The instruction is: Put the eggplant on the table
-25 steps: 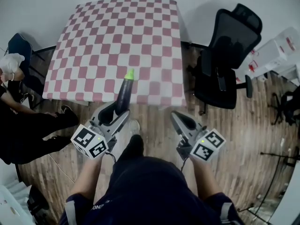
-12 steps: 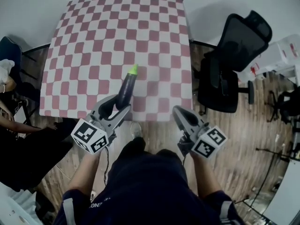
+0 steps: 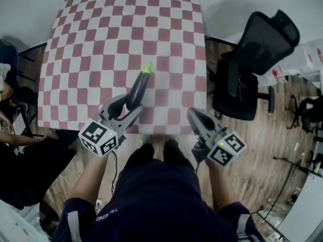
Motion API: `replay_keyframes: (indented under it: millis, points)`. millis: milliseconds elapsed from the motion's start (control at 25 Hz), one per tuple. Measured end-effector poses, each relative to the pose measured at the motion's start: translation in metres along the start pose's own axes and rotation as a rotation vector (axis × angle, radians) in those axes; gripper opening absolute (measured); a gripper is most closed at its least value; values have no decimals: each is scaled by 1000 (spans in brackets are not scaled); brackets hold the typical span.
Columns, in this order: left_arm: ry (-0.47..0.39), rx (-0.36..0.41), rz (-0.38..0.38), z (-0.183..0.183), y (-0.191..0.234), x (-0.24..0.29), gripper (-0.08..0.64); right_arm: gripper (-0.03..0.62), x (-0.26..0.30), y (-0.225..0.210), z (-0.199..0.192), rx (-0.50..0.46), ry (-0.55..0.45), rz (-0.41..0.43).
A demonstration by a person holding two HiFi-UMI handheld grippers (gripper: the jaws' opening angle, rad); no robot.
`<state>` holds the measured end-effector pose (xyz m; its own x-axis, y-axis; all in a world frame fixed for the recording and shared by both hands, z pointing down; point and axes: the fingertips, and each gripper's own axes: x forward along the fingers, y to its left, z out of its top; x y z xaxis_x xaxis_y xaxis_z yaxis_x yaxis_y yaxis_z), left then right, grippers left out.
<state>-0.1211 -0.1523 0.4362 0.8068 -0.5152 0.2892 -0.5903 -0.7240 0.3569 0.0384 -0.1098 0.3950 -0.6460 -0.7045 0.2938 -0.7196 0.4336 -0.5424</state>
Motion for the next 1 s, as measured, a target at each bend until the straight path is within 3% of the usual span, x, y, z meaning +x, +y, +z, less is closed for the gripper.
replay_keyframes:
  millis: [600,1000]
  points:
    - [208,3,119,-70,22,109,224,17,1,-103,-16,85,111,39]
    - [373,48,134,-123,44,161,224,17,-4,-143,-25,126,146,19]
